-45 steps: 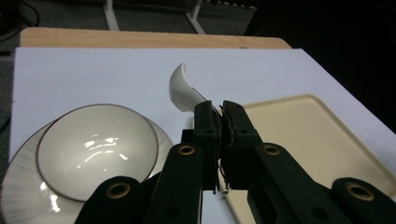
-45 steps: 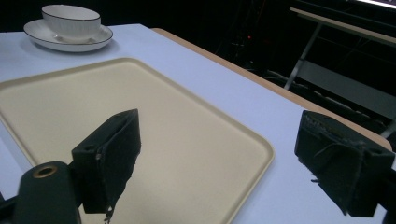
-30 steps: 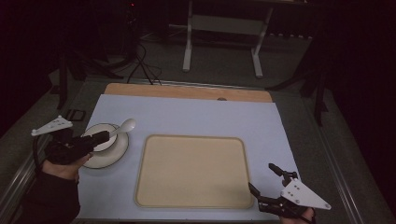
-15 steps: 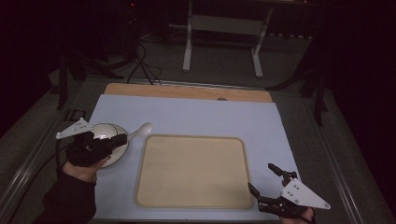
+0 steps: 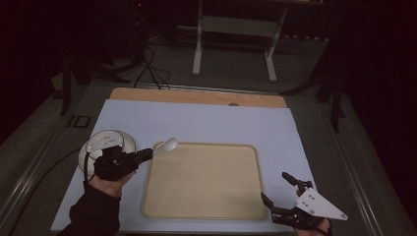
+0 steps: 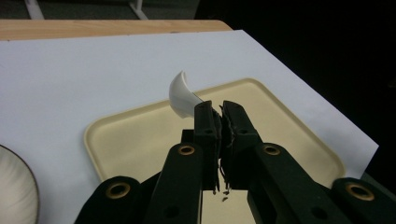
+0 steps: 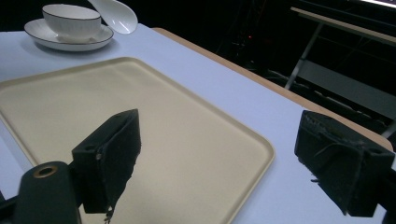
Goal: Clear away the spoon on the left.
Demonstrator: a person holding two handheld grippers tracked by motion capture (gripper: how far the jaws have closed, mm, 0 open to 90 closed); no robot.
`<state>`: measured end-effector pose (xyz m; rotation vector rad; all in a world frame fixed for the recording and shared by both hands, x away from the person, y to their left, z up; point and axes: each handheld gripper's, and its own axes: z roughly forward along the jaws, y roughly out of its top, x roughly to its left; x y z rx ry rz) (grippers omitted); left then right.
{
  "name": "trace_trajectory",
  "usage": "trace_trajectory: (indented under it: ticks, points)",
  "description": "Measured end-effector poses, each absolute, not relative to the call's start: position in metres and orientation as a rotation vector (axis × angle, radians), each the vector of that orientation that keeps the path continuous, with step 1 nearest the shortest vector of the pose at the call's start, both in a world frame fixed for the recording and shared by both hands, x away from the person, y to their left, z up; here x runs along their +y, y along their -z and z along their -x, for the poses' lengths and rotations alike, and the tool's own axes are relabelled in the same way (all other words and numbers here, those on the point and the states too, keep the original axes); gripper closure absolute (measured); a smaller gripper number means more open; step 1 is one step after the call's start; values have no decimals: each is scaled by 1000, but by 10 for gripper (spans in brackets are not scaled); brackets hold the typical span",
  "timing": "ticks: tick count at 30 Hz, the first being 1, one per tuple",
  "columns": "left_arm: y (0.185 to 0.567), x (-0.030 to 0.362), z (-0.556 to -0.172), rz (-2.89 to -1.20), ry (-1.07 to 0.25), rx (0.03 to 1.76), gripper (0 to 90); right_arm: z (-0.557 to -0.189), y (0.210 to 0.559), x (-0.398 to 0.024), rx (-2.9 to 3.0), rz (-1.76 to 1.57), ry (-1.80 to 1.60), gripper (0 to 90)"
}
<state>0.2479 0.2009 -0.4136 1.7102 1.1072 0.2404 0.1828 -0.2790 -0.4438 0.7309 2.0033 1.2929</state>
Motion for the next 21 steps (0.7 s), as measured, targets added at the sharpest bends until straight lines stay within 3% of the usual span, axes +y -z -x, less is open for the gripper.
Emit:
trace_trajectory:
  ticks: [21]
  points:
    - [445, 158, -240, -1625, -313, 1223, 866, -183, 444, -279, 2007, -736, -1291, 144]
